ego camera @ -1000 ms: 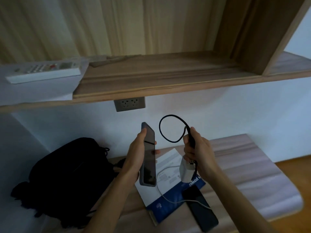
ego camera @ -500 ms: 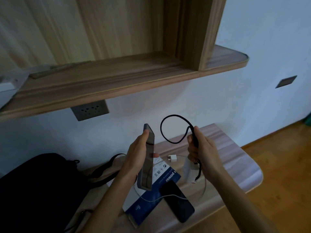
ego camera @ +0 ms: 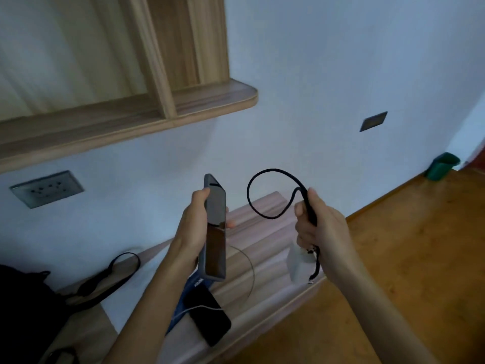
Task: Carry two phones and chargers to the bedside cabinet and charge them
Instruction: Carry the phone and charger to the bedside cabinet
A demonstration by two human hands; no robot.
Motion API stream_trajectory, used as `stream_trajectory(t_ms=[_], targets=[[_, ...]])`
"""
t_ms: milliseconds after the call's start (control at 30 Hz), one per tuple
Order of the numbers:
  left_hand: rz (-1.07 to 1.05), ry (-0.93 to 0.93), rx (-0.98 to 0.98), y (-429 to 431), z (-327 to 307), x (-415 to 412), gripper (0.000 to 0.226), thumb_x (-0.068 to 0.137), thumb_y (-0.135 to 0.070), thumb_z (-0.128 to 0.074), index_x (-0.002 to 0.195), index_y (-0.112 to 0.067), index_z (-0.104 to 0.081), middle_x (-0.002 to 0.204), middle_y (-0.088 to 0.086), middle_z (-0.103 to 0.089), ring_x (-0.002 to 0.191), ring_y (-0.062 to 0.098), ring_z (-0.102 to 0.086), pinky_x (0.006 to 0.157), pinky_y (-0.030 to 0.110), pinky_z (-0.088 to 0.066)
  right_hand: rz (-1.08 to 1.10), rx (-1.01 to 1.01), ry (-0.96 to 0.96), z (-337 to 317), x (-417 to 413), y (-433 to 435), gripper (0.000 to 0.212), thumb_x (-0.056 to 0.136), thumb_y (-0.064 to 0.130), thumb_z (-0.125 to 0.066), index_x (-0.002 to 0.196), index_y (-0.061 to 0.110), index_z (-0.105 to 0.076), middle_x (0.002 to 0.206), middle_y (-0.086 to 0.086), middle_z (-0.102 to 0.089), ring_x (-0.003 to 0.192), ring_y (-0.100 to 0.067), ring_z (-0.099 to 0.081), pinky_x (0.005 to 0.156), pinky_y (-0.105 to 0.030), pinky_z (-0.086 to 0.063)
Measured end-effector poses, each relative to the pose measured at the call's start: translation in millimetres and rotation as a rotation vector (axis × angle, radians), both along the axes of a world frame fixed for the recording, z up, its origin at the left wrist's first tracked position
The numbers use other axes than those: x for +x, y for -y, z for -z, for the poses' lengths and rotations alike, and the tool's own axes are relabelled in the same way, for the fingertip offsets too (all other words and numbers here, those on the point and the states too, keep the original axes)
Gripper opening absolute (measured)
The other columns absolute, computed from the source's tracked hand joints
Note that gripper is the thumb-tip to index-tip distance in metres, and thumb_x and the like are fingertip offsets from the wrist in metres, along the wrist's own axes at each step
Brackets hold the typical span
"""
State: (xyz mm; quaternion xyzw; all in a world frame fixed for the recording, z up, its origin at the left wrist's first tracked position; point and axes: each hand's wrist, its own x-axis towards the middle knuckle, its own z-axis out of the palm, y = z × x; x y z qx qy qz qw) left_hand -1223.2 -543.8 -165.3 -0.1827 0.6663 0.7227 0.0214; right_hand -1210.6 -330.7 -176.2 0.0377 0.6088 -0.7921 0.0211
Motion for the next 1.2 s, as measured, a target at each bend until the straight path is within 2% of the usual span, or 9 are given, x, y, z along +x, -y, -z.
stream_trajectory(t_ms=[100, 233, 367, 567, 733, 833, 1033, 1200], targets=[[0.035, -0.014, -0.019, -42, -9, -8, 0.051, 0.102, -0.049, -0.038, 0.127, -0.012, -0.061, 0.114, 0.014, -0.072, 0.092, 0.033, -0.074, 0.064, 0.033, -0.049, 0.029, 0.008, -0.024, -8, 6, -45, 0.052, 0.103, 0.046, -0.041, 0.068, 0.013, -0.060, 0.044, 0.006, -0.026, 0.040, -0.011, -0.018, 0.038, -0.022, -0.020], [0.119, -0.042, -0.045, -98, -22, -22, 0.051, 0.102, -0.053, -0.040, 0.129, -0.015, -0.060, 0.118, 0.013, -0.071, 0.091, 0.028, -0.076, 0.065, 0.033, -0.052, 0.107, -0.013, -0.028, -21, 6, -101, 0.054, 0.103, 0.045, -0.040, 0.066, 0.013, -0.061, 0.041, 0.007, -0.027, 0.037, -0.009, -0.020, 0.036, -0.020, -0.019], [0.225, -0.076, -0.047, -155, -34, -42, 0.050, 0.102, -0.051, -0.042, 0.127, -0.011, -0.060, 0.122, 0.019, -0.069, 0.104, 0.037, -0.071, 0.066, 0.033, -0.054, 0.164, 0.000, -0.035, -35, -4, -149, 0.053, 0.103, 0.047, -0.039, 0.072, 0.010, -0.062, 0.043, 0.006, -0.028, 0.038, -0.009, -0.021, 0.040, -0.023, -0.020], [0.366, -0.135, -0.012, -227, -40, -87, 0.047, 0.100, -0.051, -0.045, 0.127, -0.015, -0.059, 0.118, 0.018, -0.070, 0.094, 0.031, -0.075, 0.056, 0.031, -0.058, 0.235, 0.003, -0.050, -52, -34, -213, 0.052, 0.104, 0.045, -0.036, 0.073, 0.011, -0.061, 0.042, 0.007, -0.033, 0.035, -0.006, -0.026, 0.038, -0.020, -0.020], [0.457, -0.159, -0.013, -282, -39, -142, 0.047, 0.099, -0.053, -0.046, 0.126, -0.017, -0.059, 0.115, 0.015, -0.072, 0.100, 0.034, -0.073, 0.069, 0.041, -0.058, 0.340, 0.060, -0.069, -56, -70, -259, 0.052, 0.103, 0.045, -0.040, 0.074, 0.012, -0.068, 0.043, 0.006, -0.036, 0.038, -0.008, -0.029, 0.037, -0.019, -0.025], [0.517, -0.184, -0.015, -315, -39, -179, 0.047, 0.099, -0.054, -0.044, 0.128, -0.019, -0.058, 0.113, 0.013, -0.072, 0.098, 0.033, -0.073, 0.070, 0.041, -0.060, 0.348, 0.041, -0.078, -60, -98, -286, 0.051, 0.103, 0.044, -0.038, 0.076, 0.011, -0.066, 0.042, 0.006, -0.038, 0.034, -0.006, -0.031, 0.035, -0.018, -0.027], [0.669, -0.211, -0.020, -377, -48, -254, 0.049, 0.100, -0.054, -0.041, 0.130, -0.018, -0.057, 0.115, 0.013, -0.070, 0.099, 0.032, -0.073, 0.071, 0.042, -0.059, 0.449, 0.048, -0.119, -64, -145, -340, 0.052, 0.100, 0.048, -0.042, 0.069, 0.020, -0.073, 0.044, 0.005, -0.039, 0.036, -0.007, -0.031, 0.035, -0.017, -0.028], [0.762, -0.208, -0.002, -433, -52, -298, 0.049, 0.099, -0.054, -0.041, 0.128, -0.020, -0.058, 0.116, 0.012, -0.071, 0.101, 0.032, -0.072, 0.073, 0.043, -0.059, 0.504, 0.069, -0.124, -67, -174, -390, 0.049, 0.082, 0.059, -0.047, 0.071, 0.021, -0.075, 0.045, 0.005, -0.040, 0.035, -0.006, -0.034, 0.035, -0.017, -0.030]])
